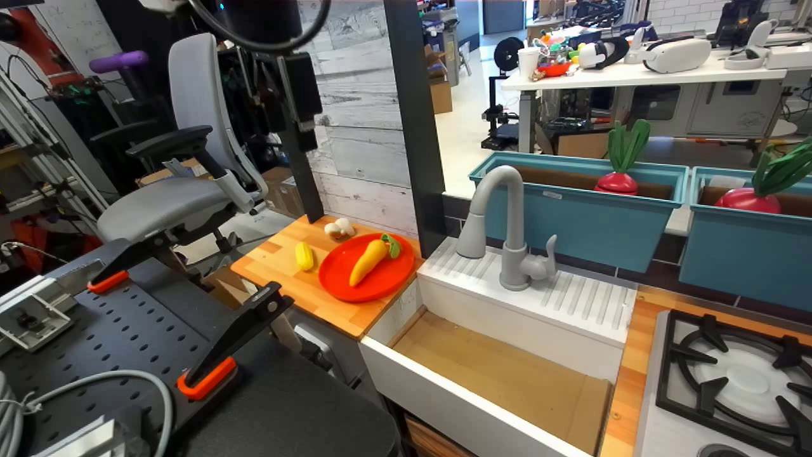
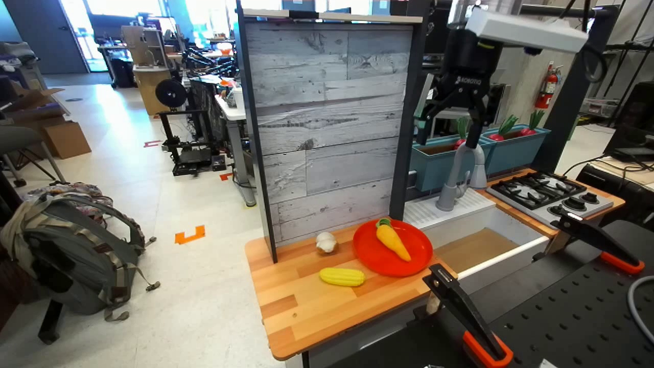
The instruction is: Remove the carrot plushie from the orange plate
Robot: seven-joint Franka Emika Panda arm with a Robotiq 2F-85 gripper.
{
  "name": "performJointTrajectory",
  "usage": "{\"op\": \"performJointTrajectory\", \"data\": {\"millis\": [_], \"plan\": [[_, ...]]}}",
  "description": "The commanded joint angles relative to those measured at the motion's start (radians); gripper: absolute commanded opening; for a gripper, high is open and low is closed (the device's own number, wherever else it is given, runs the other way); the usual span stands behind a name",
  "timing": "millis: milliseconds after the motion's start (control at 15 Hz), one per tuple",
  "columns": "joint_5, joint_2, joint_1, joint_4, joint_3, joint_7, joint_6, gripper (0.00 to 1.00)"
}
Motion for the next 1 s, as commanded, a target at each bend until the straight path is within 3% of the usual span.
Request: {"op": "performJointTrajectory", "data": {"millis": [0,400,933], "plan": [[0.089,0.18,-0.026,0.134,0.022,-0.052,0.031,1.0],[0.052,0.418,-0.005,0.261,0.004,0.003,0.154,1.0],[-0.007,0.665,0.044,0.447,-0.042,0.098,0.143,1.0]]}}
